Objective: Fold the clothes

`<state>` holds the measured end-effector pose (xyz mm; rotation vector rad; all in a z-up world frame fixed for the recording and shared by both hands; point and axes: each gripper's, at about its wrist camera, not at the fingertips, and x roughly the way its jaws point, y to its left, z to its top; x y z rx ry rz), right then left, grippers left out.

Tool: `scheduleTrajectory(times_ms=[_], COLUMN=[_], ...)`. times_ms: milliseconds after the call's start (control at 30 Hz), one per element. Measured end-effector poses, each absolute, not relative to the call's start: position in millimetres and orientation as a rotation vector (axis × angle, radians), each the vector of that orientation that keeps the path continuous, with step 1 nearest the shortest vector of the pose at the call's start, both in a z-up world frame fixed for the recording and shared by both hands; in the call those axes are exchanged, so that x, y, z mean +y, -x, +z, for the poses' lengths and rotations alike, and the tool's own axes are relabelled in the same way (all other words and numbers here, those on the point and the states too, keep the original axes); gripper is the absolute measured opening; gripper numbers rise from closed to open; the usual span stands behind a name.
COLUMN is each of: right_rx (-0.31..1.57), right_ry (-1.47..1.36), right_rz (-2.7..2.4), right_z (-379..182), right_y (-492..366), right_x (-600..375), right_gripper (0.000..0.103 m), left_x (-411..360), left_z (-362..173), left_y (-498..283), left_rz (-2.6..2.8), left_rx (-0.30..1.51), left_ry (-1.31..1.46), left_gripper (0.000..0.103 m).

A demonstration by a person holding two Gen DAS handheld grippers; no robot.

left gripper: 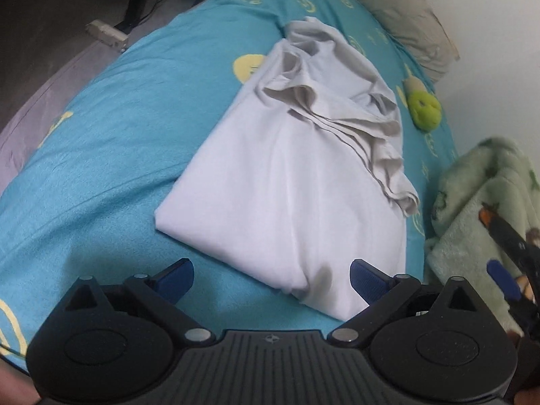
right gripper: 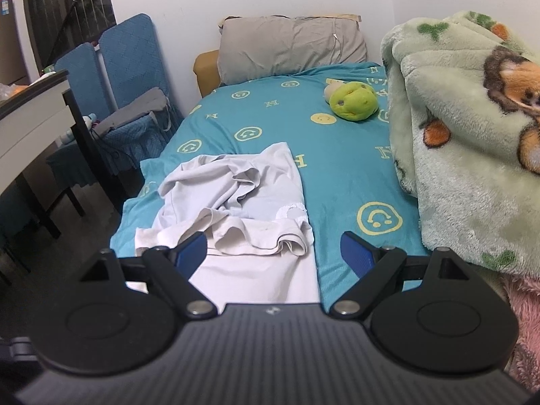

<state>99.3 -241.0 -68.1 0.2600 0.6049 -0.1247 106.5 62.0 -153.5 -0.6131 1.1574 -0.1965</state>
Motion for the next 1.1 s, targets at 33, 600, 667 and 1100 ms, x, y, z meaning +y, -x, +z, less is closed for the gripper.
scheduleTrajectory(times_ms=[33, 600, 667, 1100], right_rx=[0.612, 0.818, 0.823, 0.878], right_ry=[-0.280, -0.514, -0.486, -0.433], right_rz=[-0.124, 0.022, 0.023, 0.094], right_z=[-69, -100, -101, -110], right_y=[-99, -97, -97, -100], right_x=[-243, -224, -220, -200], right_gripper=[0.088, 0.087, 0.087, 0.087], left_x=[65, 96, 96, 92], left_z=[-157, -166, -165, -137], left_y=[-107, -110, -111, -106], left_rz=[-0.185, -0.107, -0.104, -0.188], left_rx=[1.154, 1.083, 1.069, 0.906], left_ry=[0.635, 0.874, 0.870, 0.880], left_gripper=[0.097, 0.021, 0.013, 0.005])
